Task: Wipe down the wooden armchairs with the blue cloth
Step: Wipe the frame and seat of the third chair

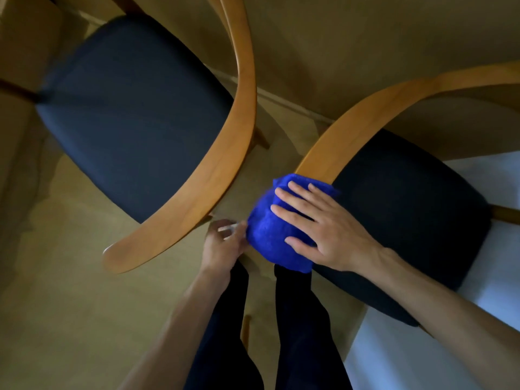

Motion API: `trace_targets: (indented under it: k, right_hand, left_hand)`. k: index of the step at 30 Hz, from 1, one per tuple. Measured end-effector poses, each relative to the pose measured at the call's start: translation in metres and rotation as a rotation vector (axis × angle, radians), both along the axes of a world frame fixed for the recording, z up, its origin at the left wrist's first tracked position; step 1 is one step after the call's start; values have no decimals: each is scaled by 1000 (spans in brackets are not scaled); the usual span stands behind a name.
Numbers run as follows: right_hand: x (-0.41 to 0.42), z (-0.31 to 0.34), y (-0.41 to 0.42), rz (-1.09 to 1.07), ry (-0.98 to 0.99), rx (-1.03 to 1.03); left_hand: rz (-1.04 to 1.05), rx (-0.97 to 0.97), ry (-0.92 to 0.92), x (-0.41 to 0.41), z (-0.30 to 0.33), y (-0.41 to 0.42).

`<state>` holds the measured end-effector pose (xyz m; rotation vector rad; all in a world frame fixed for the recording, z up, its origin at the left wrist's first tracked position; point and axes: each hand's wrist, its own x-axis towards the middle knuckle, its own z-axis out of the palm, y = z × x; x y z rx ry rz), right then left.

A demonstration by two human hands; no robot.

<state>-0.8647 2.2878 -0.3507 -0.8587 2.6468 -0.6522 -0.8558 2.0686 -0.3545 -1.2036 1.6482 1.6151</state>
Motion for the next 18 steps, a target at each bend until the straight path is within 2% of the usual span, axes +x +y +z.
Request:
trace_targets:
  k: [4, 7, 9, 14, 18]
  right_hand:
    - [1, -5, -14, 85, 123, 49]
    - [6, -10, -29, 158, 147, 78]
    - [4, -14, -29, 158, 168, 98]
    - [-34, -16, -9, 189, 185, 37]
    - [-104, -15, 40, -18, 250, 159]
  left_hand:
    - [-470, -193, 155, -8, -8, 5]
    - [-596, -271, 253, -11, -6, 0]
    - [-613, -269, 214, -12, -6, -3]
    - [-481, -269, 118, -10, -8, -4]
    - [-467, -272, 172, -8, -8, 6]
